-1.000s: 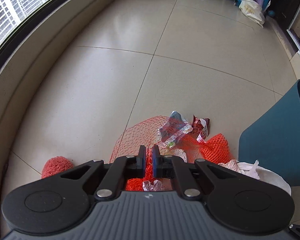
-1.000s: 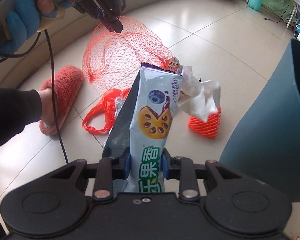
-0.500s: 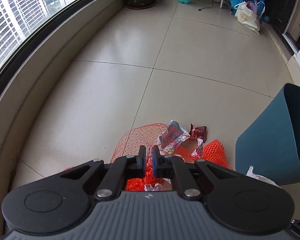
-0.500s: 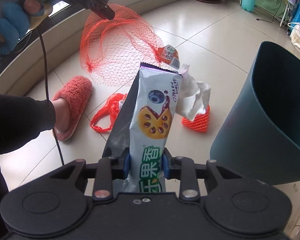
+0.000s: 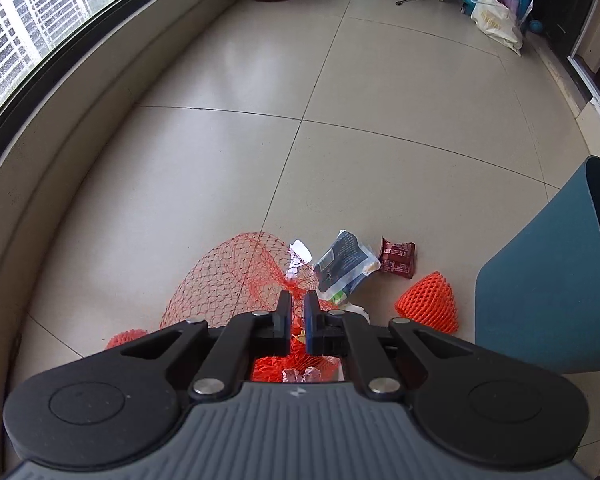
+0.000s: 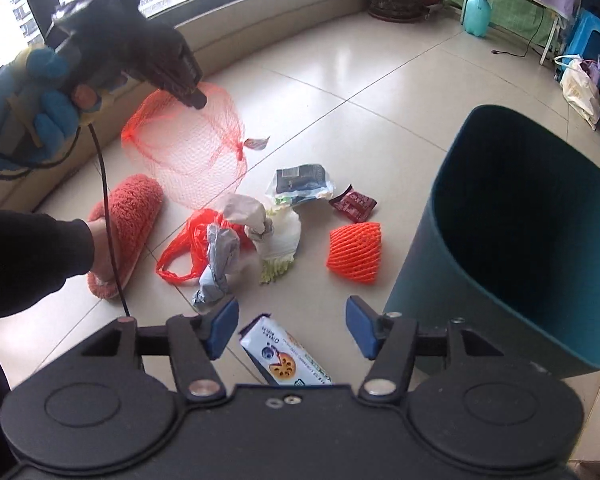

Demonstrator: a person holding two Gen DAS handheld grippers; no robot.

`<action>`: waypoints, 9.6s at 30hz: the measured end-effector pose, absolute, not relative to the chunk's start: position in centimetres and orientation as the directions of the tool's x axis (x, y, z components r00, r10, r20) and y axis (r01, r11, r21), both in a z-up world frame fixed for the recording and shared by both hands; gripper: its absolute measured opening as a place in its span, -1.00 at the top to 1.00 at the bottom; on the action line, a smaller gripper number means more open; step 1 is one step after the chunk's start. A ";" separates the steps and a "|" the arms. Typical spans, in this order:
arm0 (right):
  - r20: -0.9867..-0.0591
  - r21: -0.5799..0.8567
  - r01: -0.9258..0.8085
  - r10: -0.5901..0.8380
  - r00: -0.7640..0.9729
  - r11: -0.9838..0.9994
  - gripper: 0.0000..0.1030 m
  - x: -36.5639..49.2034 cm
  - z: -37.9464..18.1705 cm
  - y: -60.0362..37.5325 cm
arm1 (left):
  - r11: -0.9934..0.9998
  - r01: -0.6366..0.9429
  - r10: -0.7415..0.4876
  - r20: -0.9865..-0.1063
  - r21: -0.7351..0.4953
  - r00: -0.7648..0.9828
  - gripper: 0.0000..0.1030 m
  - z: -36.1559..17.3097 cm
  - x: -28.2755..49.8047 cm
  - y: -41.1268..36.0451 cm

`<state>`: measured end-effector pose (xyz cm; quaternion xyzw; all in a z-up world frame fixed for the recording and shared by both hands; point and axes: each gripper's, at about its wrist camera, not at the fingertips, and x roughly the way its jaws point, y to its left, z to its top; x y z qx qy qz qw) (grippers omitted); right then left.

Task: Collect trash
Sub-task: 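Carry the red mesh bag with the left tool toward the teal wastebasket, then lower the red mesh bag into the wastebasket and open the left tool, then move the left tool down to the white-and-green snack wrapper, then close the left tool on the snack wrapper and lift it, then carry the snack wrapper over the wastebasket and open the left tool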

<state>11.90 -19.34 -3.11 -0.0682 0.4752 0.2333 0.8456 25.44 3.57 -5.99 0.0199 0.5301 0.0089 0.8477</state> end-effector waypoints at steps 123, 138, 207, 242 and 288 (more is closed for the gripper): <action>-0.910 0.032 0.064 0.003 0.415 0.997 0.70 18.8 -8.8 -40.1 | 0.886 0.452 -0.244 -0.934 -0.105 0.261 -0.37 -9.6 27.3 -26.3; -0.912 0.035 0.058 0.008 0.410 0.998 0.68 18.9 -8.9 -40.0 | 0.826 0.546 -0.371 -0.863 -0.138 0.342 -0.48 0.1 19.9 -19.3; -0.913 0.085 0.062 0.053 0.404 0.994 0.59 19.0 -9.7 -40.6 | 0.748 0.652 -0.160 -0.987 -0.122 -0.001 -0.73 -30.4 21.7 -15.7; -0.915 0.083 0.081 0.044 0.401 0.993 0.69 18.7 -9.9 -40.6 | 0.890 0.451 -0.041 -0.976 0.061 0.213 0.76 -22.1 20.1 -11.0; -0.916 0.076 0.017 0.063 0.397 0.997 0.70 18.5 -10.1 -40.1 | 0.920 0.390 -0.181 -0.930 -0.044 0.321 0.76 -10.4 27.8 -25.9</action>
